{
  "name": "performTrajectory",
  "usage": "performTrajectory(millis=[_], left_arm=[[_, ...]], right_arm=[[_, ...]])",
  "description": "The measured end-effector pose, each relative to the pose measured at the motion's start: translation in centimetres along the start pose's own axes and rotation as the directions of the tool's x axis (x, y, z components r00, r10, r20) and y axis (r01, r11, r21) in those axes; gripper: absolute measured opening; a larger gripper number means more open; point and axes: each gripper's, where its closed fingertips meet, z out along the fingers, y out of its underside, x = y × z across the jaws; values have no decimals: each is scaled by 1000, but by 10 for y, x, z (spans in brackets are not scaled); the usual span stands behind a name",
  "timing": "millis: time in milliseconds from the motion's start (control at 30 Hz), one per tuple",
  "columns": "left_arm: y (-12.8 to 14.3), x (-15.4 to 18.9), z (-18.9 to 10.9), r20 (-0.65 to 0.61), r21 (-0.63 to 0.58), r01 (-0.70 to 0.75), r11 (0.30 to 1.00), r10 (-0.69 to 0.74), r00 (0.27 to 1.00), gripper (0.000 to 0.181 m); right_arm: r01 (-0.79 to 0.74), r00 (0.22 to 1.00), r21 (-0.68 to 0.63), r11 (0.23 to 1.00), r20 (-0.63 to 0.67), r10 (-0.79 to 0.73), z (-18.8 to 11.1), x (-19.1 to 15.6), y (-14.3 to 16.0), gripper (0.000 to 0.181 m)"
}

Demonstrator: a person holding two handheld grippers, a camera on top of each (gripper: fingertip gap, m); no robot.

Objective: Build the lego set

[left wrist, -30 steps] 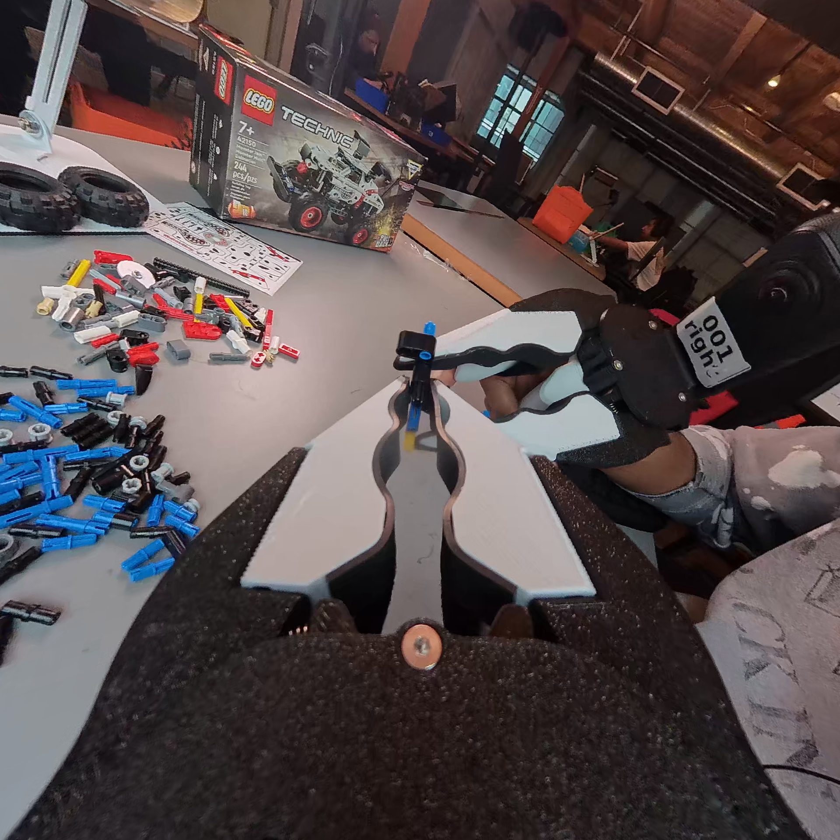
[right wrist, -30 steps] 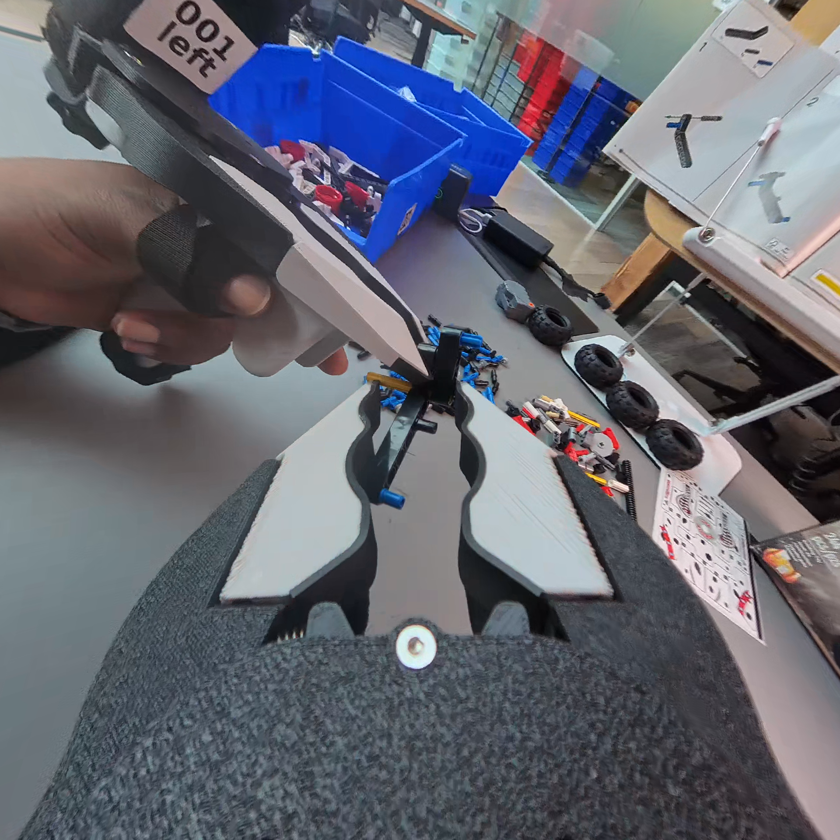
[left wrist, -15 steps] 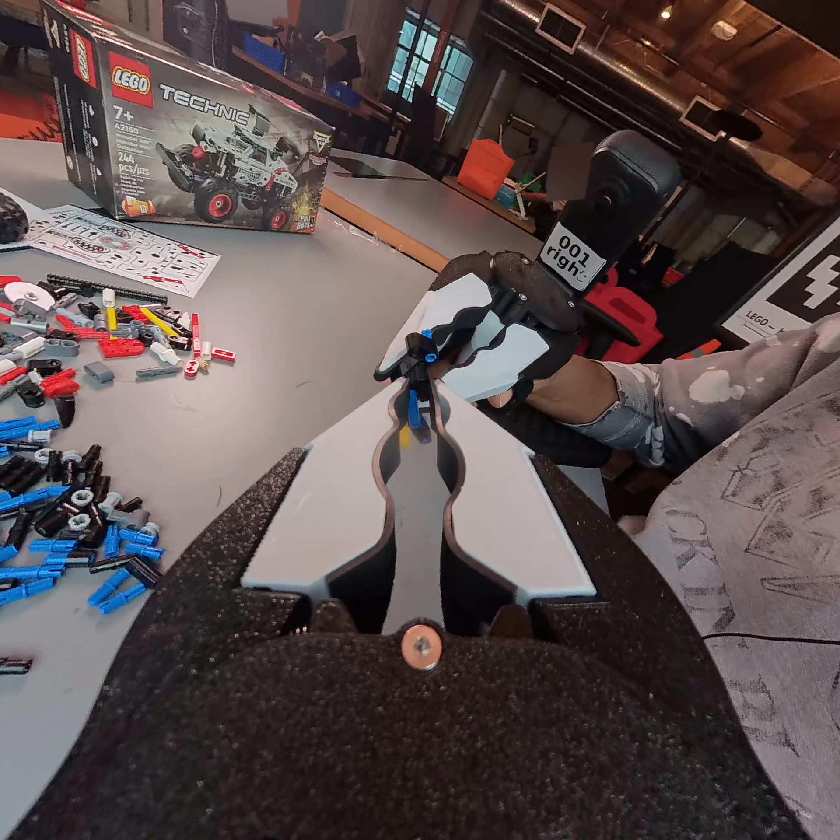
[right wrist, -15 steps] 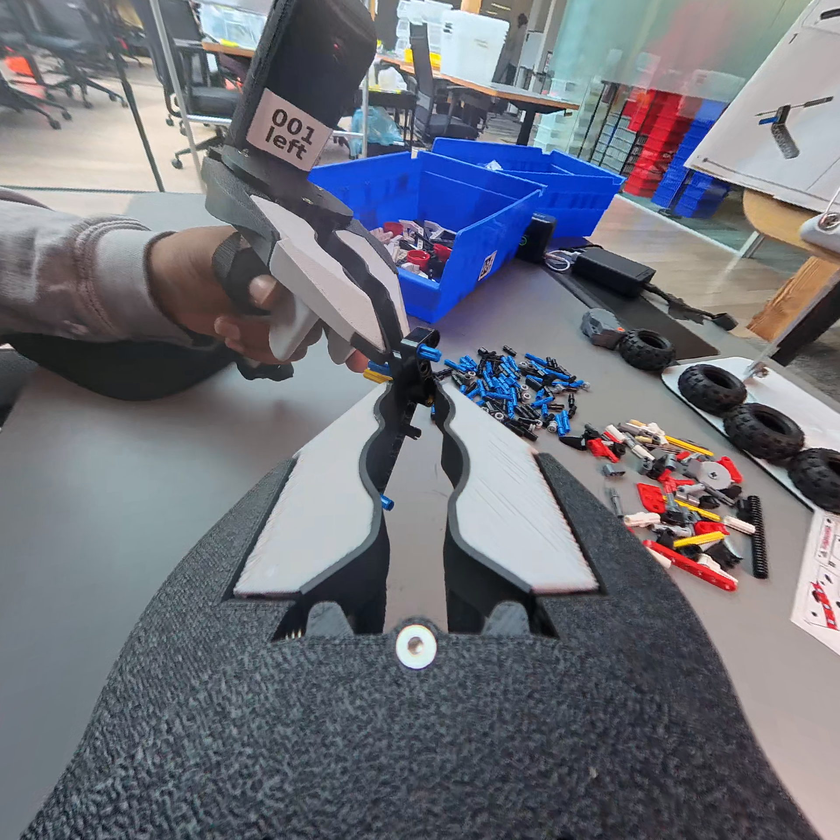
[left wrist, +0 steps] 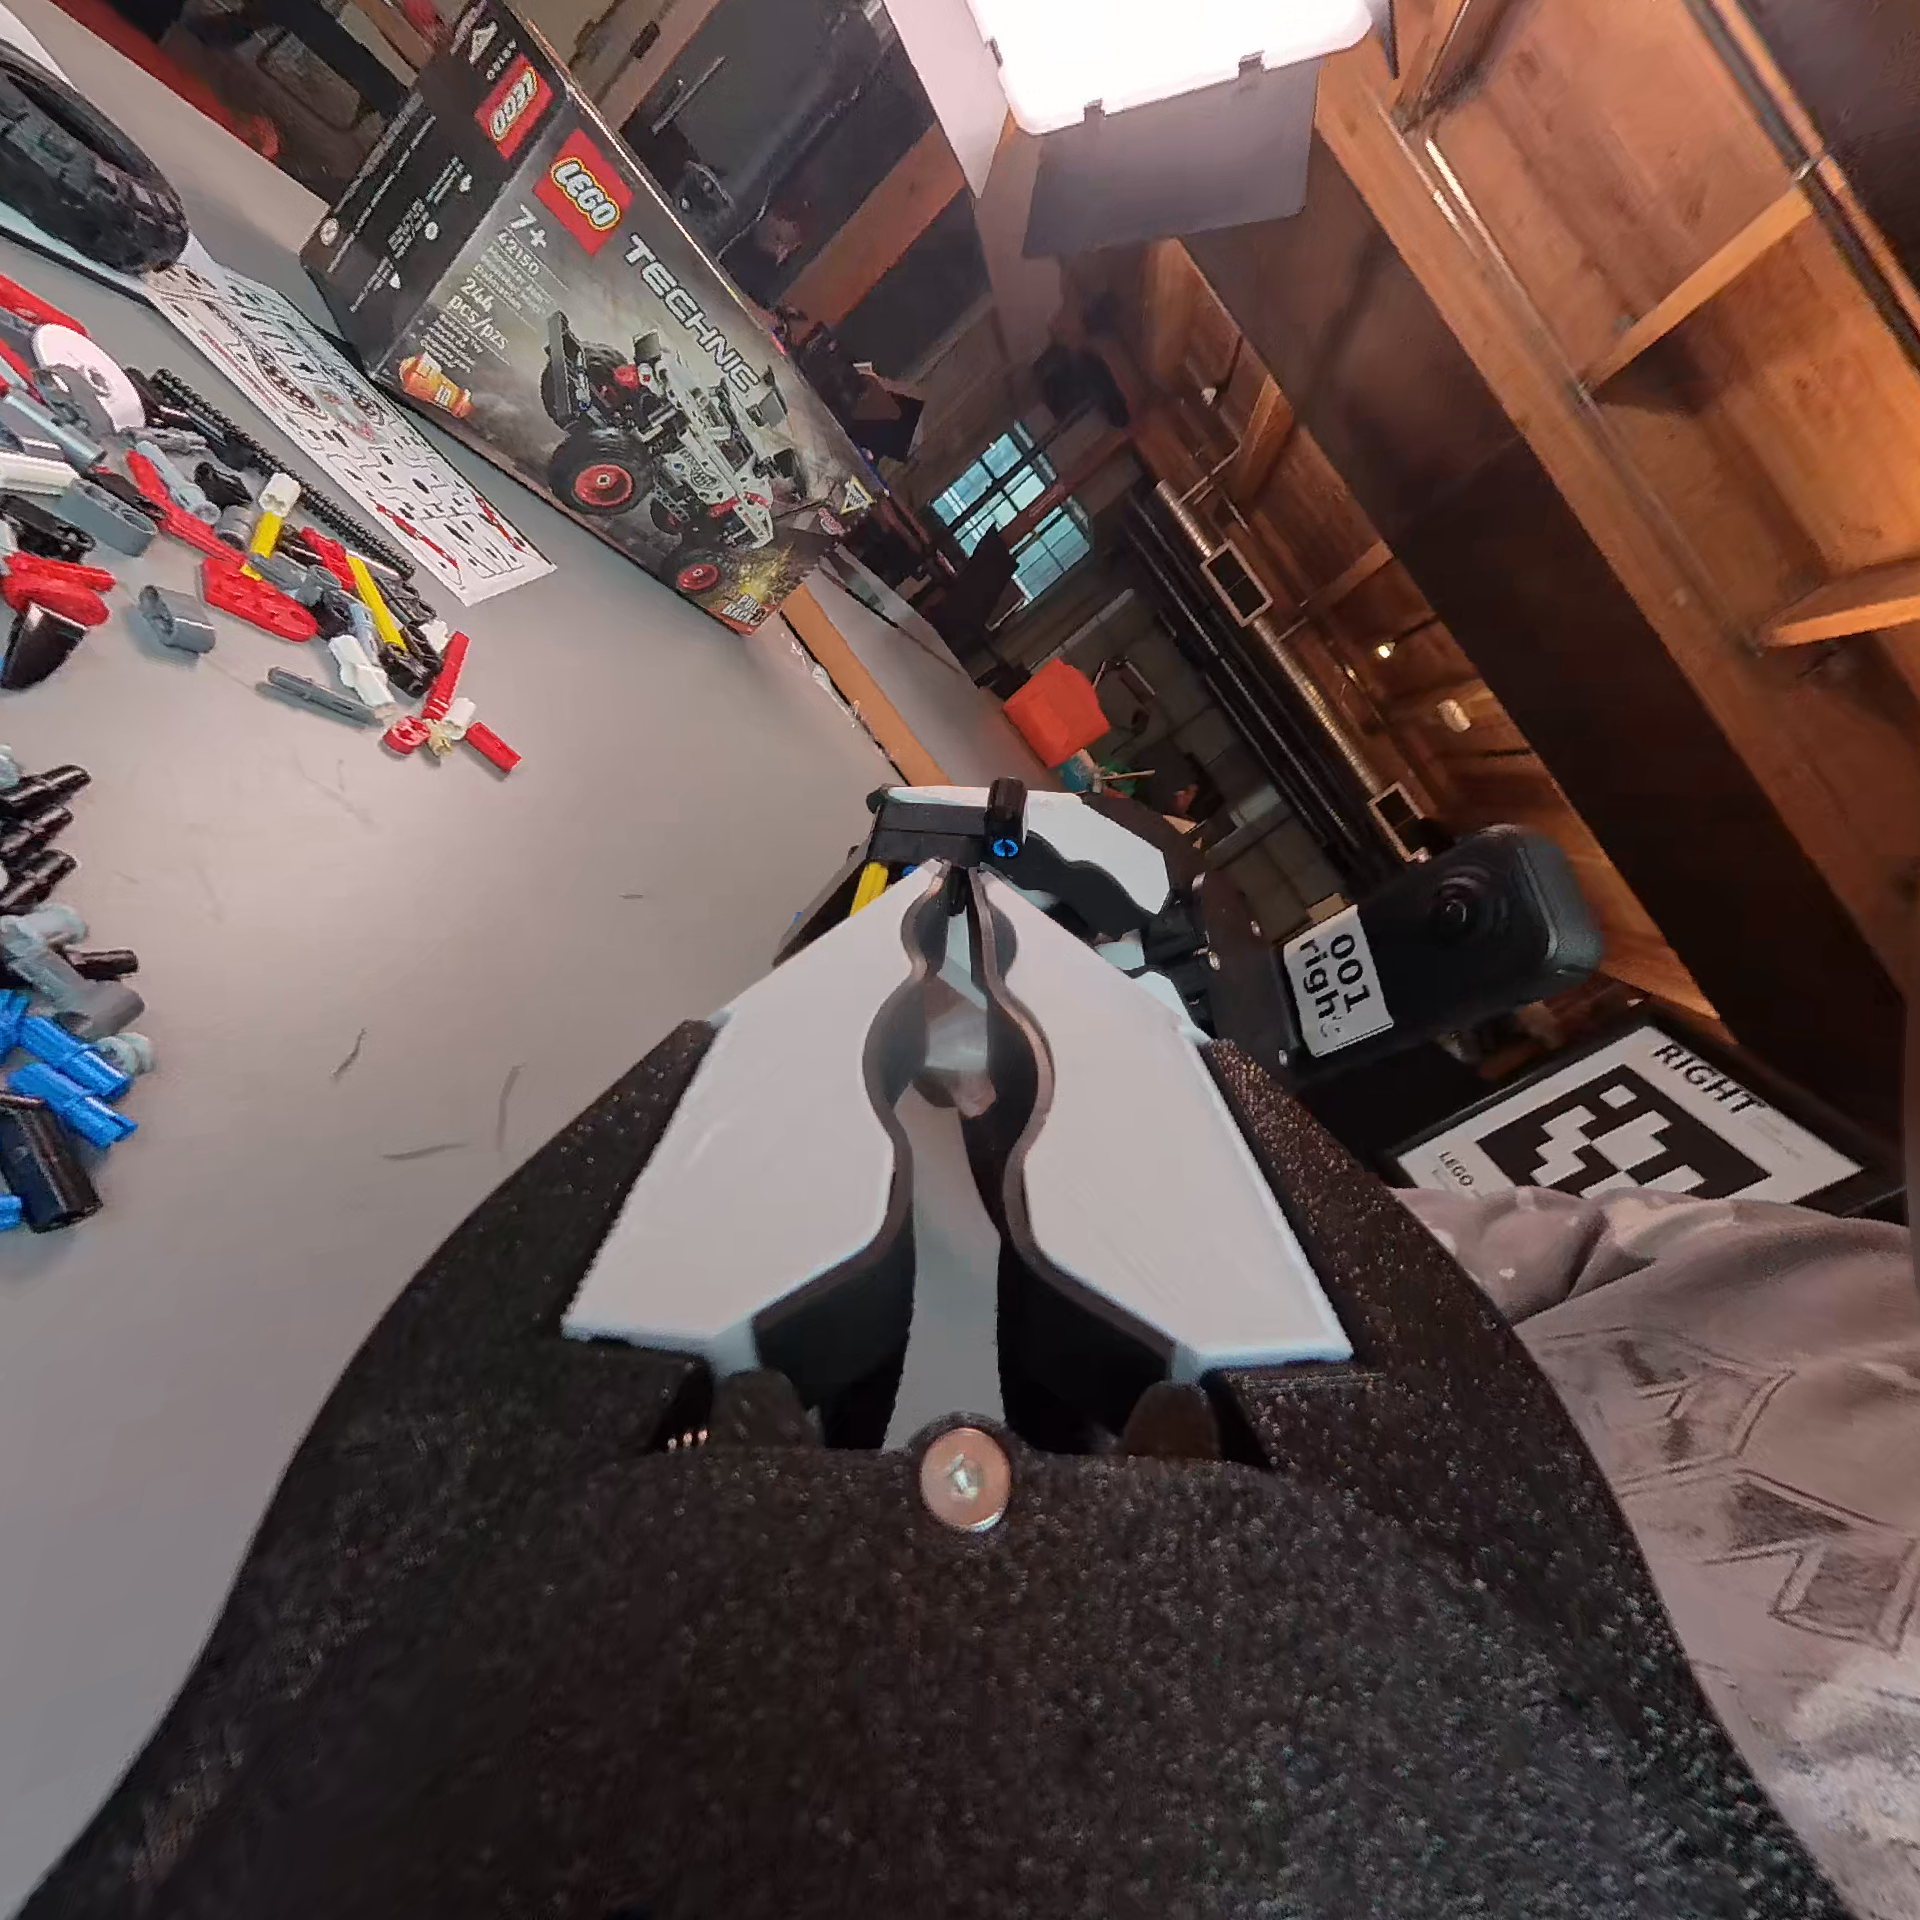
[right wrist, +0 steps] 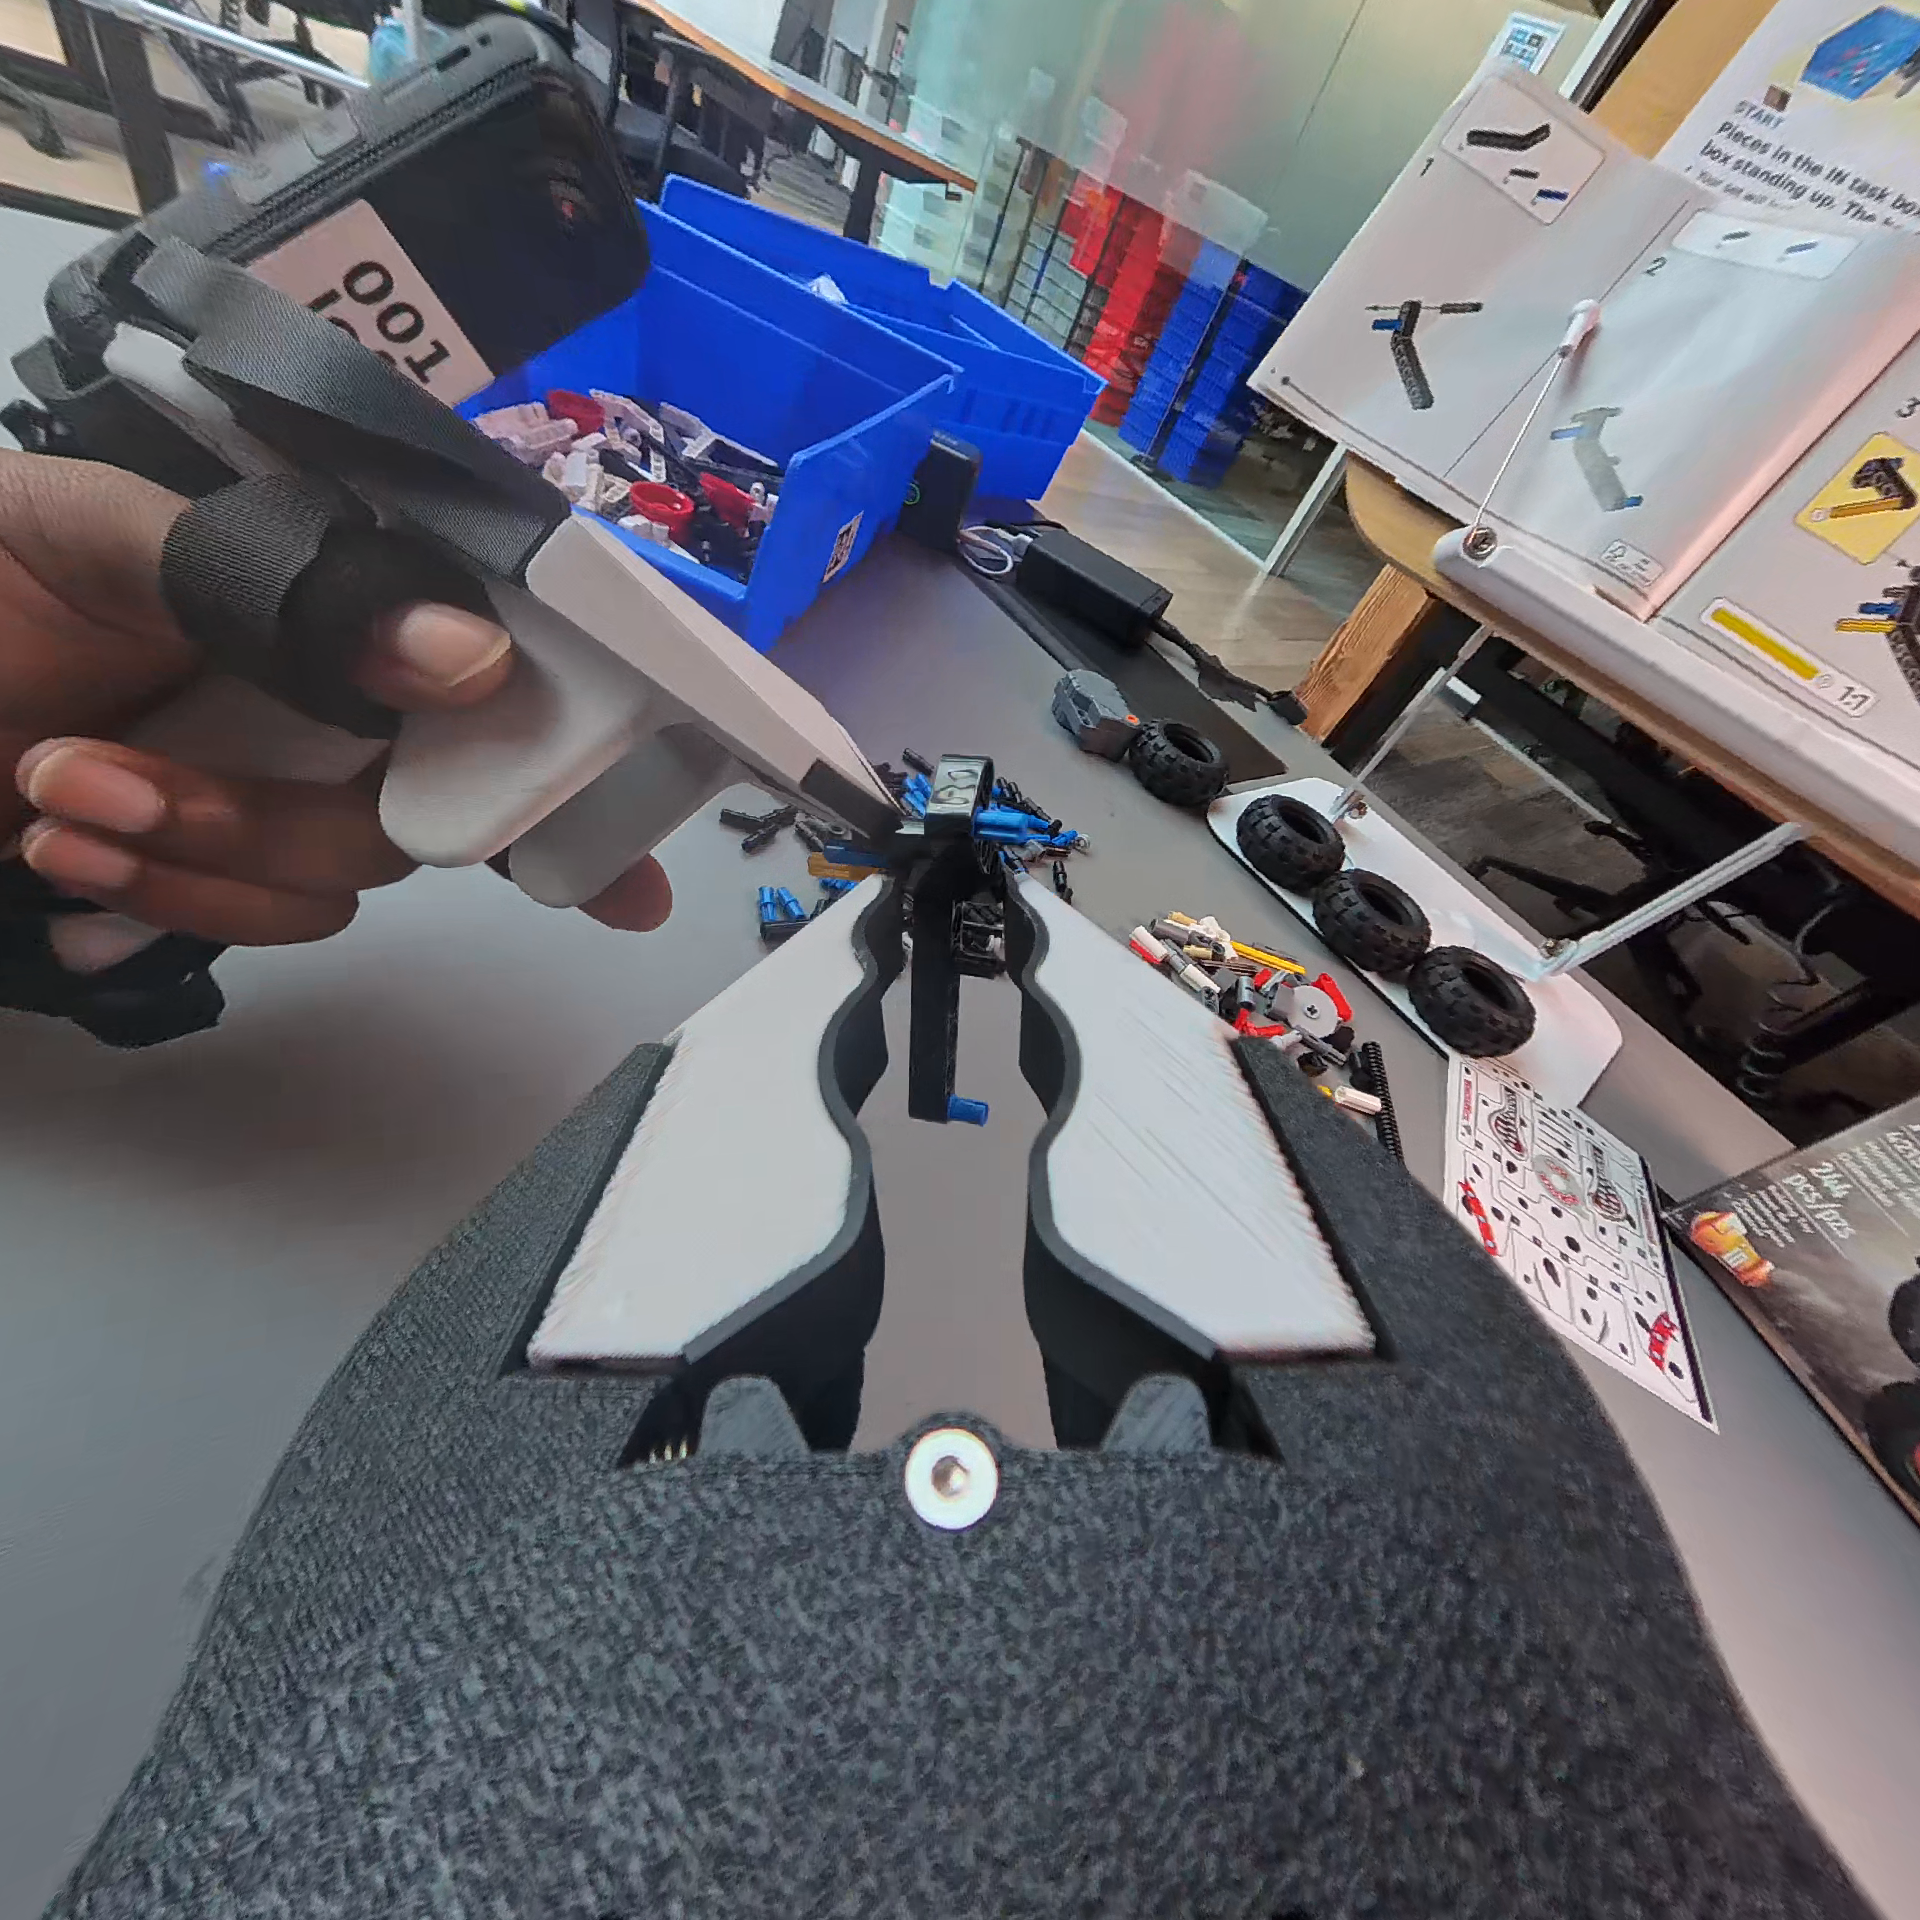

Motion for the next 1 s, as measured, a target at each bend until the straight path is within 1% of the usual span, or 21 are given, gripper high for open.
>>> performTrajectory(millis=[67, 133, 167, 200, 267, 300, 333, 433, 500, 633, 767, 867, 1000], left_arm=[[-2, 3, -1, -31, 28, 52, 998, -51, 998, 1], [-2, 8, -1, -92, 35, 134, 990, -131, 987, 0], [0, 10, -1, -123, 24, 183, 983, -179, 976, 0], [3, 12, -1, -153, 12, 221, 975, -217, 964, 0], [6, 19, -1, -208, -8, 263, 965, -259, 943, 0], [7, 20, -1, -207, -18, 254, 967, -253, 945, 0], [8, 21, -1, -201, -31, 229, 973, -231, 952, 0], [12, 24, -2, -198, -87, 148, 985, -163, 966, 0], [15, 24, -3, -183, -116, 85, 990, -106, 977, 0], [23, 24, -4, -172, -184, -13, 983, -19, 985, 0], [33, 22, -5, -157, -245, -122, 962, 85, 984, 0], [42, 21, -4, -155, -292, -206, 934, 167, 974, 0], [46, 21, -5, -154, -317, -301, 899, 264, 952, 3]], right_arm=[[24, 999, 32, 999, -22, -24, -1, 2, -4, 19], [73, 997, 74, 995, -42, -70, -3, 3, -9, 17], [123, 991, 100, 987, -59, -117, -5, 4, -13, 14], [182, 982, 122, 976, -83, -172, -6, 4, -16, 3], [273, 961, 151, 950, -77, -264, -10, 0, -19, 0], [293, 956, 164, 942, -62, -287, -12, -2, -20, 0], [284, 959, 184, 941, -42, -281, -14, -3, -21, 0], [146, 985, 253, 956, 57, -166, -21, -5, -25, 0], [90, 985, 276, 957, 120, -127, -24, -8, -26, 0], [64, 971, 277, 959, 206, -124, -28, -14, -22, 0], [-72, 941, 261, 963, 338, -21, -34, -20, -20, 0], [-85, 915, 242, 967, 403, -20, -38, -27, -18, 0], [-81, 901, 228, 970, 433, -27, -41, -31, -16, 0]])
